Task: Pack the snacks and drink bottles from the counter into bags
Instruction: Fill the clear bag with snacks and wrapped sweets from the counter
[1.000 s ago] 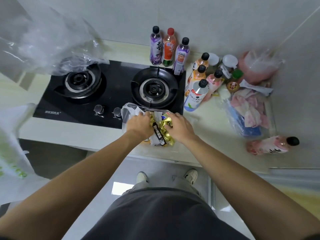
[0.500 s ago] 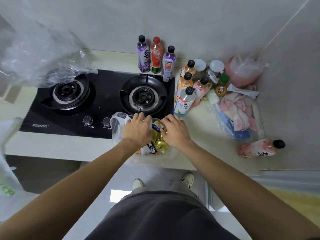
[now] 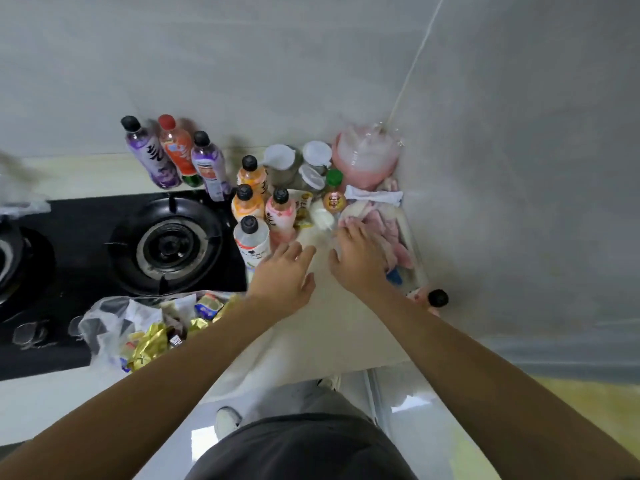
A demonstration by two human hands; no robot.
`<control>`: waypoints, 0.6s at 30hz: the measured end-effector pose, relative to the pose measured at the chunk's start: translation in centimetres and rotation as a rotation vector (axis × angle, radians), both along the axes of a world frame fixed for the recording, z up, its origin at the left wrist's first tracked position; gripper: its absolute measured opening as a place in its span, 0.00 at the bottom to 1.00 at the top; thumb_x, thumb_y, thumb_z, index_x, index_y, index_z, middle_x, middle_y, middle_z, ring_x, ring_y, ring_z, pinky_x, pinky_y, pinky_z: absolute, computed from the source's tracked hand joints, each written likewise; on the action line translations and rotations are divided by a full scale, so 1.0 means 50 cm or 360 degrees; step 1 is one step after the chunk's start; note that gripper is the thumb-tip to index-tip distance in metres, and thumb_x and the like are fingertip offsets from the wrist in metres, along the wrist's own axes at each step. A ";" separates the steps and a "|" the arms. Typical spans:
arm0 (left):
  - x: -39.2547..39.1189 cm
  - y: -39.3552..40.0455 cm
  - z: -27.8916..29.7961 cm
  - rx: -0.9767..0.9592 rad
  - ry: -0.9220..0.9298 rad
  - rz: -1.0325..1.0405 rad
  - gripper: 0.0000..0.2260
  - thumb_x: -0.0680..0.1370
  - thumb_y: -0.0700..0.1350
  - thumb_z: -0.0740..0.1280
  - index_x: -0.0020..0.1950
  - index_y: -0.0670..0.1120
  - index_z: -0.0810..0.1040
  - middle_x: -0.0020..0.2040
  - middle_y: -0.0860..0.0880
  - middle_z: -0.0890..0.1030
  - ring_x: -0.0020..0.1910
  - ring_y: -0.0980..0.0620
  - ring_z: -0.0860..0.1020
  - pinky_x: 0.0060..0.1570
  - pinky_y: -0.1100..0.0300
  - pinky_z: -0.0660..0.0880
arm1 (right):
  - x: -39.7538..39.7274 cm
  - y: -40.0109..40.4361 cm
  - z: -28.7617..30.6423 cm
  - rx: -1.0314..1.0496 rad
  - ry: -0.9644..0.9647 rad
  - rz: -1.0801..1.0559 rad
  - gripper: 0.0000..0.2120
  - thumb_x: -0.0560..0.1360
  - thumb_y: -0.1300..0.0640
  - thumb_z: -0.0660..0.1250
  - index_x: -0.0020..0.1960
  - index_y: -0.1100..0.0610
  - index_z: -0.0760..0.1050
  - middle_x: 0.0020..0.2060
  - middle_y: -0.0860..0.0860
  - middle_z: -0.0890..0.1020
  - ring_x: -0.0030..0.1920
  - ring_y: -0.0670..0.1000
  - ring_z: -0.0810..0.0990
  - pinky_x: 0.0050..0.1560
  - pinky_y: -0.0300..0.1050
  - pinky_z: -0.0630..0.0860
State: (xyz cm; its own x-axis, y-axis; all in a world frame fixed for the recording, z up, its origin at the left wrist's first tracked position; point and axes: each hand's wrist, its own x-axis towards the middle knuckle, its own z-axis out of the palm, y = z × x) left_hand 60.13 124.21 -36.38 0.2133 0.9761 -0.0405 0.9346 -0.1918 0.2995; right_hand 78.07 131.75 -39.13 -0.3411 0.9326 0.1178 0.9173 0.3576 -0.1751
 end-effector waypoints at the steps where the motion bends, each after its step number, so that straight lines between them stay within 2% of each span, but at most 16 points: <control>1: 0.027 0.033 -0.002 -0.0051 -0.0005 -0.0008 0.21 0.78 0.51 0.62 0.70 0.46 0.71 0.60 0.44 0.75 0.62 0.41 0.74 0.49 0.47 0.79 | 0.027 0.032 -0.005 -0.0021 -0.0039 -0.0023 0.18 0.77 0.52 0.61 0.62 0.59 0.78 0.61 0.58 0.81 0.66 0.61 0.76 0.71 0.59 0.70; 3: 0.069 0.101 -0.010 -0.0132 0.0004 0.0038 0.24 0.79 0.53 0.61 0.74 0.47 0.67 0.65 0.44 0.73 0.66 0.41 0.72 0.52 0.46 0.78 | 0.073 0.093 -0.015 -0.0028 -0.0003 -0.0049 0.18 0.82 0.47 0.58 0.60 0.58 0.78 0.58 0.58 0.82 0.62 0.62 0.77 0.68 0.59 0.71; 6: 0.115 0.196 -0.023 -0.0207 -0.0019 0.0115 0.25 0.80 0.53 0.63 0.76 0.48 0.64 0.69 0.44 0.71 0.69 0.41 0.71 0.59 0.44 0.77 | 0.118 0.174 -0.019 -0.0077 0.0049 -0.0094 0.22 0.81 0.42 0.59 0.58 0.60 0.78 0.55 0.59 0.82 0.58 0.62 0.78 0.64 0.59 0.73; 9: 0.143 0.278 -0.041 -0.0257 -0.0087 0.0210 0.26 0.82 0.53 0.62 0.78 0.47 0.62 0.73 0.42 0.68 0.72 0.39 0.69 0.62 0.42 0.76 | 0.133 0.235 -0.012 -0.0283 0.0088 -0.0113 0.25 0.77 0.46 0.62 0.67 0.61 0.74 0.64 0.60 0.78 0.66 0.63 0.75 0.64 0.59 0.75; 11: 0.154 0.325 -0.059 -0.0271 -0.0101 0.0290 0.26 0.82 0.54 0.61 0.78 0.46 0.63 0.74 0.42 0.67 0.73 0.39 0.67 0.64 0.42 0.74 | 0.142 0.272 -0.017 -0.0312 0.0067 -0.0101 0.27 0.74 0.51 0.61 0.70 0.60 0.71 0.66 0.59 0.76 0.69 0.61 0.72 0.69 0.58 0.72; 14: 0.163 0.376 -0.102 -0.0350 -0.0088 0.0354 0.25 0.83 0.55 0.60 0.78 0.47 0.63 0.73 0.41 0.67 0.72 0.38 0.67 0.64 0.40 0.74 | 0.153 0.315 -0.036 -0.0302 -0.0012 -0.0063 0.22 0.74 0.57 0.65 0.68 0.58 0.72 0.66 0.58 0.77 0.69 0.61 0.72 0.73 0.54 0.65; 18: 0.177 0.407 -0.157 -0.0385 -0.0062 0.0436 0.25 0.81 0.54 0.63 0.77 0.51 0.62 0.70 0.40 0.66 0.69 0.36 0.69 0.60 0.40 0.76 | 0.172 0.332 -0.065 -0.0289 -0.0077 -0.0080 0.19 0.74 0.56 0.67 0.64 0.57 0.74 0.65 0.59 0.78 0.70 0.62 0.72 0.69 0.56 0.70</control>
State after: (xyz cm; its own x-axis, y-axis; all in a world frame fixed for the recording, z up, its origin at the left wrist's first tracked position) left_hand 68.99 144.55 -44.22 -0.0488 0.9604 -0.2743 0.9286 0.1448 0.3418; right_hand 86.65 148.35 -42.37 -0.2948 0.9530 -0.0694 0.9421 0.2778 -0.1878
